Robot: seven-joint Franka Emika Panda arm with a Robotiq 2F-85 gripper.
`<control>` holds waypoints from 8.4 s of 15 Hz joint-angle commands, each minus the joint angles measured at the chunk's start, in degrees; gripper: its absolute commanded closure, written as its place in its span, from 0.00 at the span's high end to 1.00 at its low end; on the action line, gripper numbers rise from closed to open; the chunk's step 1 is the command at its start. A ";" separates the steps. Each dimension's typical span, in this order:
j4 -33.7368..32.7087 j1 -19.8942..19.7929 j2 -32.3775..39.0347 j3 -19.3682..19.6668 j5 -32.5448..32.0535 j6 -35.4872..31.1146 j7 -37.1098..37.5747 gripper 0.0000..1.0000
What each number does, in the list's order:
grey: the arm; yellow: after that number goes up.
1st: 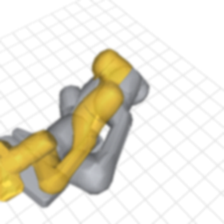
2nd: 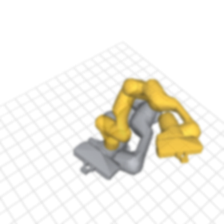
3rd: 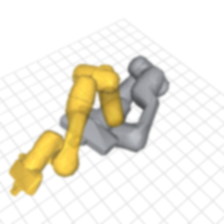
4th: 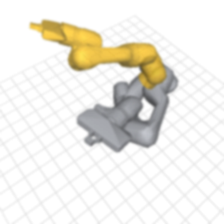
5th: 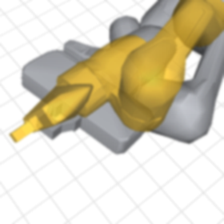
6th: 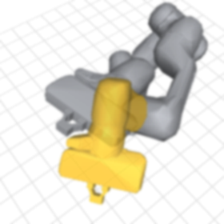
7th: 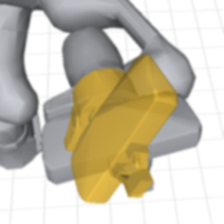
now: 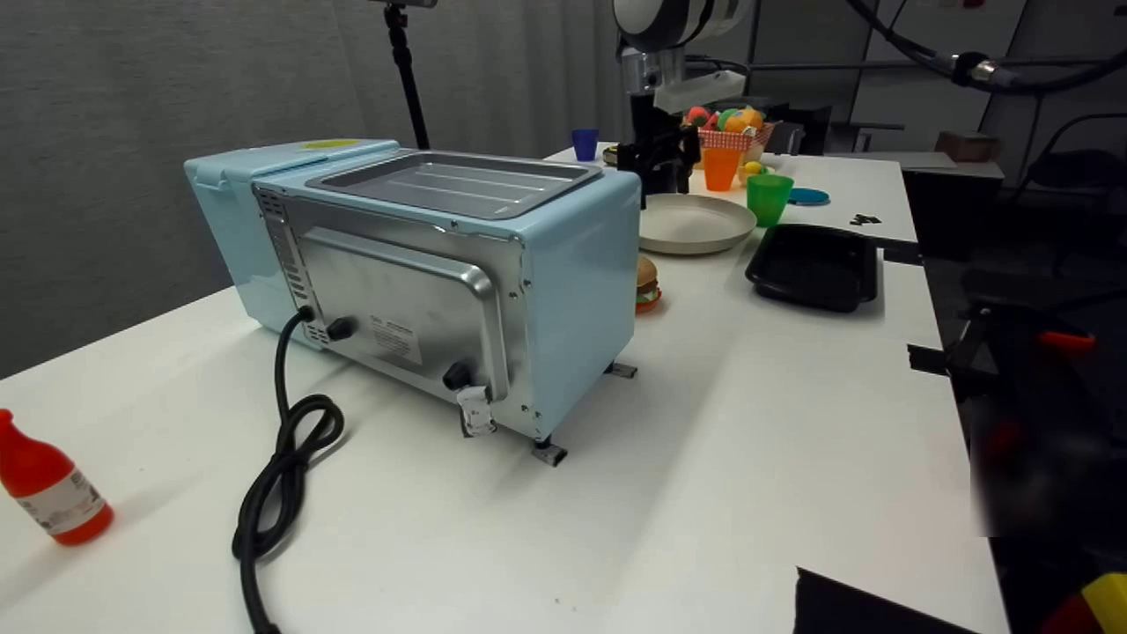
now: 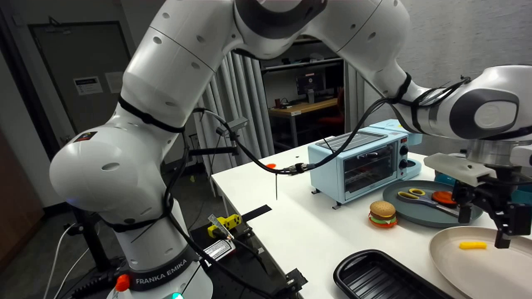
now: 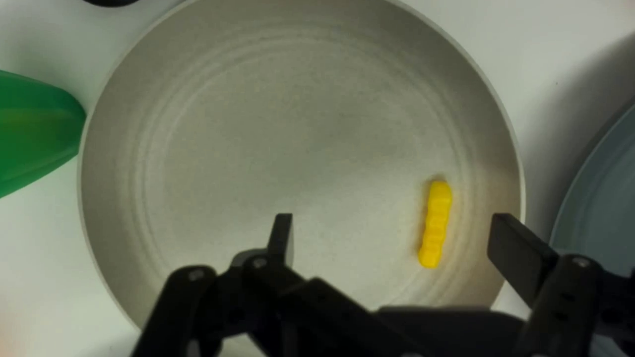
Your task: Remove the chip from the plate and put it in the green cup.
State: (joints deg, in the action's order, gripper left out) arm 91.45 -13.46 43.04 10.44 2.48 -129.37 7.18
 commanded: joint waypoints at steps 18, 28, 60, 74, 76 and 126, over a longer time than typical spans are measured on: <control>-9.78 -0.90 9.52 -0.82 1.38 -1.03 0.26 1.00; -9.24 -1.47 10.43 -0.79 2.35 -1.15 0.25 0.74; 14.31 -1.84 -13.85 4.49 -1.03 -3.35 -0.41 0.04; 19.48 -8.02 -15.15 6.40 0.96 -9.39 -2.06 0.04; 19.81 -8.75 -15.10 6.45 1.34 -10.06 -2.18 0.04; 27.42 -4.85 -30.09 6.11 -0.96 -16.78 -3.21 1.00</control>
State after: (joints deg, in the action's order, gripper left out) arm 119.03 -18.64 12.92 16.21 1.41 -146.35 4.06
